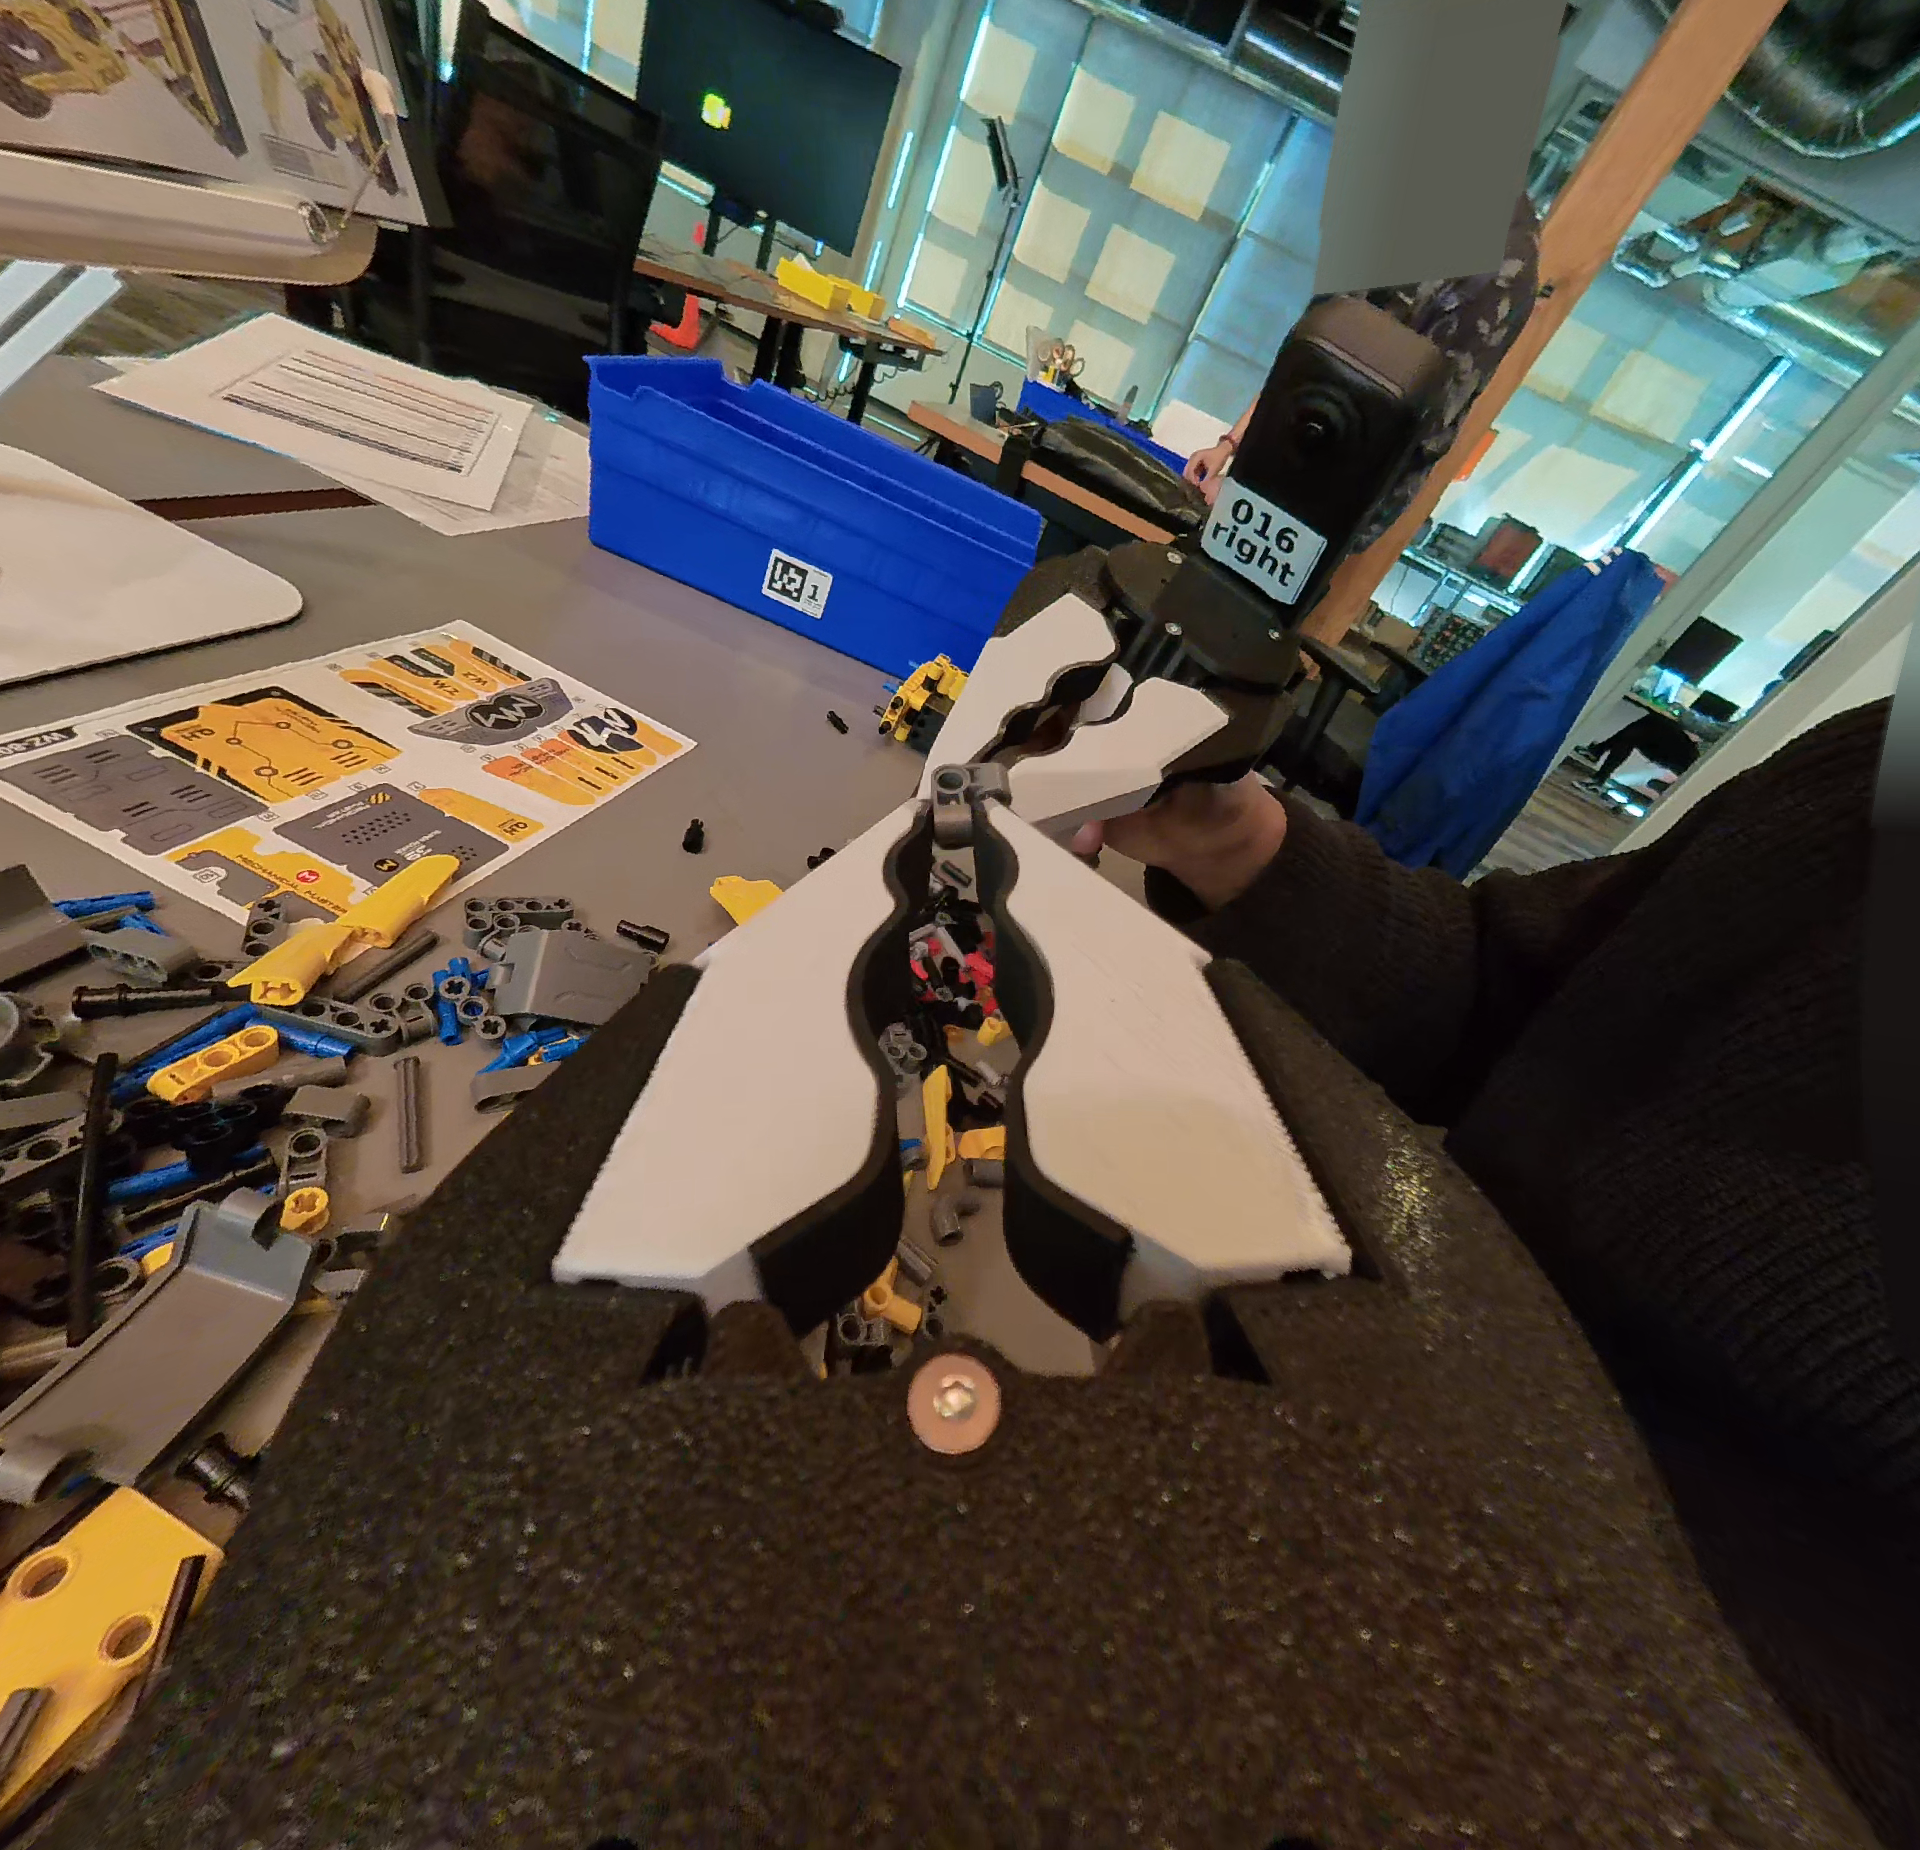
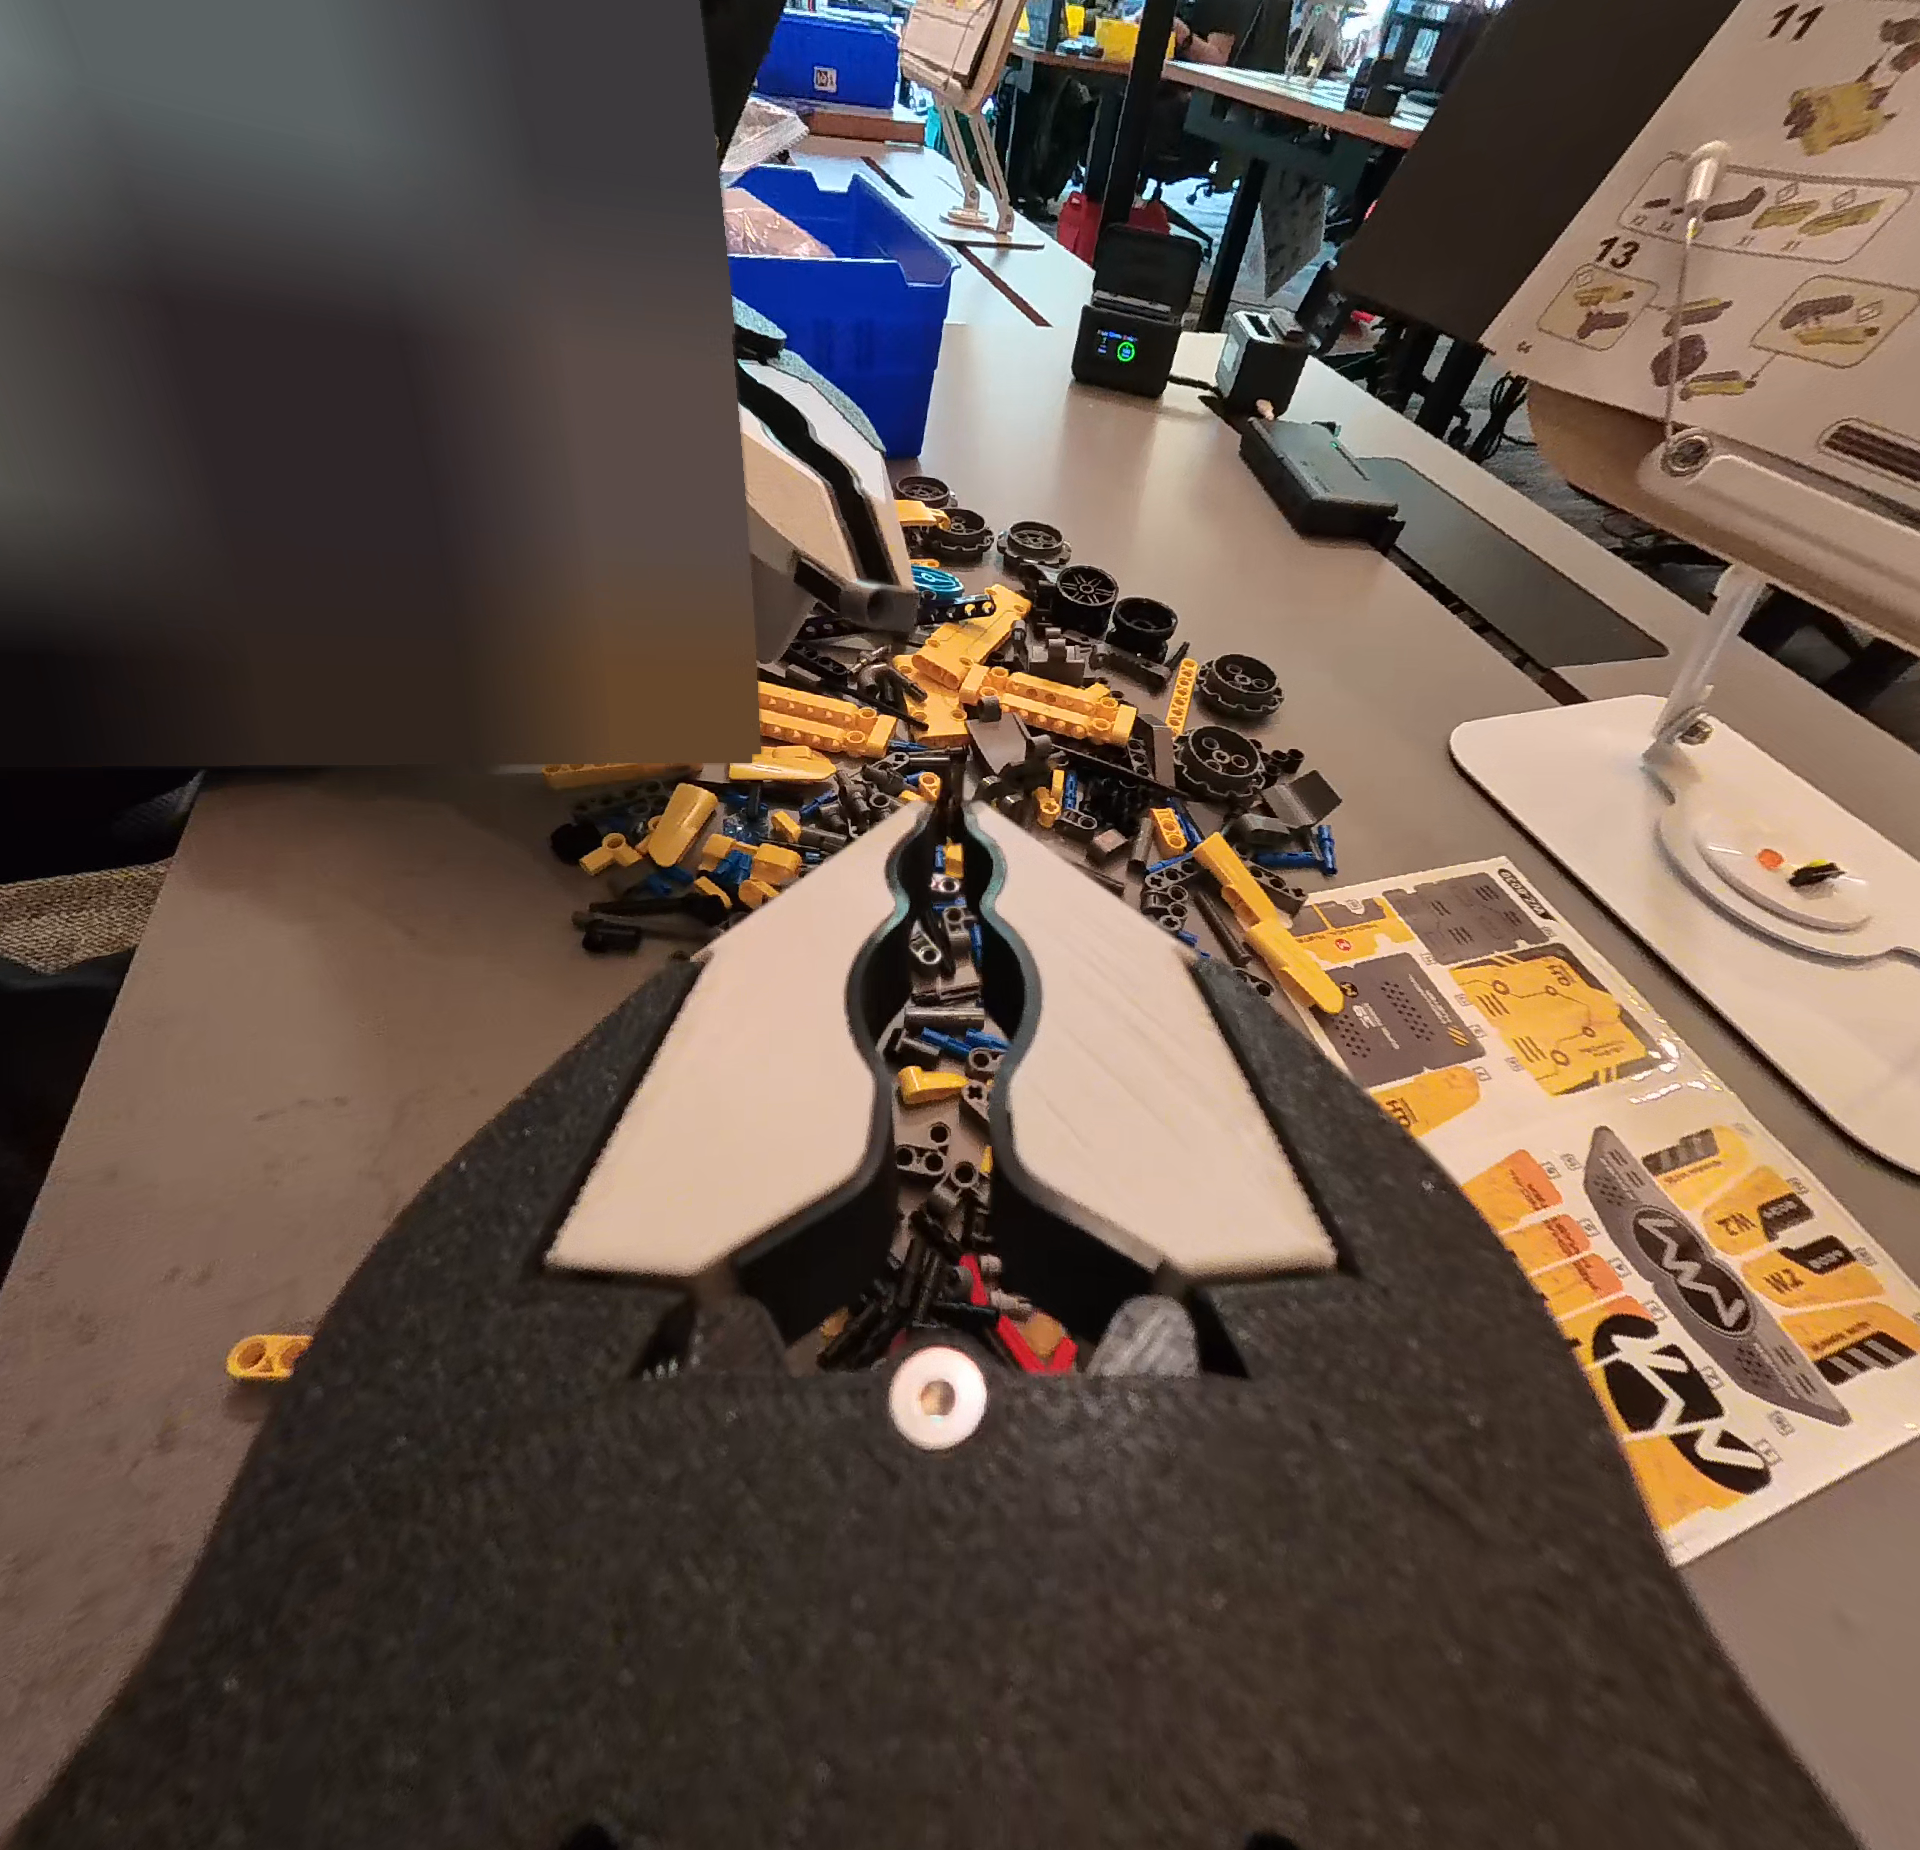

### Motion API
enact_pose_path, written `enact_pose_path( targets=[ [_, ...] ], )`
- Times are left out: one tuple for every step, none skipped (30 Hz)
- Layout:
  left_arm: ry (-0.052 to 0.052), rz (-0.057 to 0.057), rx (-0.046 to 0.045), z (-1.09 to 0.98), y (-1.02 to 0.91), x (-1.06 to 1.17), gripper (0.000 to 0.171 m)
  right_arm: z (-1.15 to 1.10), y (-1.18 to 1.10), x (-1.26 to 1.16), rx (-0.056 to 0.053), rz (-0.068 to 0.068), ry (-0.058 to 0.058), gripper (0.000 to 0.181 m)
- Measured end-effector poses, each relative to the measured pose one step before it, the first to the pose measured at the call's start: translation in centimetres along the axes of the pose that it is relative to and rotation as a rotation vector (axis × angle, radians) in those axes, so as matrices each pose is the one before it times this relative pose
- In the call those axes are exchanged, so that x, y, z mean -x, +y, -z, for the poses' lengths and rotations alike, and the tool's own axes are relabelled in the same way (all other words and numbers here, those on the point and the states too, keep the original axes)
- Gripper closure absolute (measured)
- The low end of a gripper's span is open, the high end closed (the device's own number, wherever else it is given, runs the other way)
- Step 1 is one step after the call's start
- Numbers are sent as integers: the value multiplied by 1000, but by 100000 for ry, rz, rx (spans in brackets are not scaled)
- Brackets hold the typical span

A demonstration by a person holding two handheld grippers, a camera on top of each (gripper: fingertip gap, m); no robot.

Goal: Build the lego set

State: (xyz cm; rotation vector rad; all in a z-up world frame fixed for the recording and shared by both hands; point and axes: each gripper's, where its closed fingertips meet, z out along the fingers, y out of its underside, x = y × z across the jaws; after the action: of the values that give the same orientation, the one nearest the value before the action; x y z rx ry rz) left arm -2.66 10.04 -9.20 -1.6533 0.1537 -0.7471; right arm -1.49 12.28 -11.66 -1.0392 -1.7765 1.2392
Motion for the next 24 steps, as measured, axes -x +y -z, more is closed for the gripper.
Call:
enact_pose_path(
  targets=[
    [-444, -139, 269, -14, 51, 62, 165, 33, -53, -32, -347, 102, 179, 177],
    [-382, -129, 294, -21, 43, 54, 165, 45, -71, -34, -452, -2, 135, 177],
    [-266, -137, 369, -35, 66, 31, 165, 54, -119, -1, -701, -107, -66, 177],
    [-244, -109, 404, -42, 77, 34, 165, 71, -148, 15, -874, -103, -103, 177],
    [-239, -150, 438, -36, 78, 20, 165, 67, -162, 7, -870, 60, -7, 177],
    [-266, -242, 441, -49, 69, 23, 165, 84, -163, -1, -792, 272, 127, 177],
    [-327, -290, 431, -33, 82, 29, 165, 78, -150, -3, -734, 377, 225, 177],
    [-337, -286, 356, -32, 59, 34, 165, 71, -149, -5, -709, 381, 201, 177],
    [-179, -228, 269, -24, 37, 7, 165, 69, -147, 18, -673, 356, 111, 177],
    [-66, -97, 236, -31, 45, 2, 165, 64, -132, 27, -632, 303, -9, 178],
    [-63, -27, 190, -15, 36, 8, 165, 44, -114, 61, -518, 272, -162, 178],
    [-58, 25, 195, -18, 41, 20, 165, 17, -49, 44, -223, 207, -188, 177],
    [-21, 66, 155, -21, 35, 12, 165, -8, 25, 33, 146, 61, -157, 177],
    [-4, 19, 105, -20, 15, -7, 165, -38, 47, 49, 271, -71, -312, 177],
    [-96, -105, 114, -25, 19, 6, 165, -51, 74, 57, 334, -193, -417, 177],
    [-181, -192, 196, -16, 35, 11, 165, -55, 81, 65, 349, -119, -281, 177],
    [-83, -122, 184, -21, 38, 9, 165, -60, 72, 39, 292, 77, -195, 177],
    [70, -19, 93, -13, 16, -20, 165, -58, 68, 51, 347, 55, -216, 177],
    [104, 14, 62, -15, 11, -27, 165, -47, 77, 39, 386, -36, -218, 177],
    [27, -8, 76, -8, 11, -7, 165, -43, 56, 28, 292, 4, -135, 177],
    [-16, -36, 57, -10, 8, 2, 165, -25, 52, 14, 229, 40, -57, 177],
    [7, -34, -11, 9, -8, -7, 165, -23, 36, -2, 171, 10, -1, 177],
    [30, 5, -12, -1, -2, -5, 165, -10, 35, -14, 118, -39, 13, 177],
    [2, 41, 73, -9, 10, -7, 165, -19, 34, -11, 122, -93, -11, 177]
  ],
)
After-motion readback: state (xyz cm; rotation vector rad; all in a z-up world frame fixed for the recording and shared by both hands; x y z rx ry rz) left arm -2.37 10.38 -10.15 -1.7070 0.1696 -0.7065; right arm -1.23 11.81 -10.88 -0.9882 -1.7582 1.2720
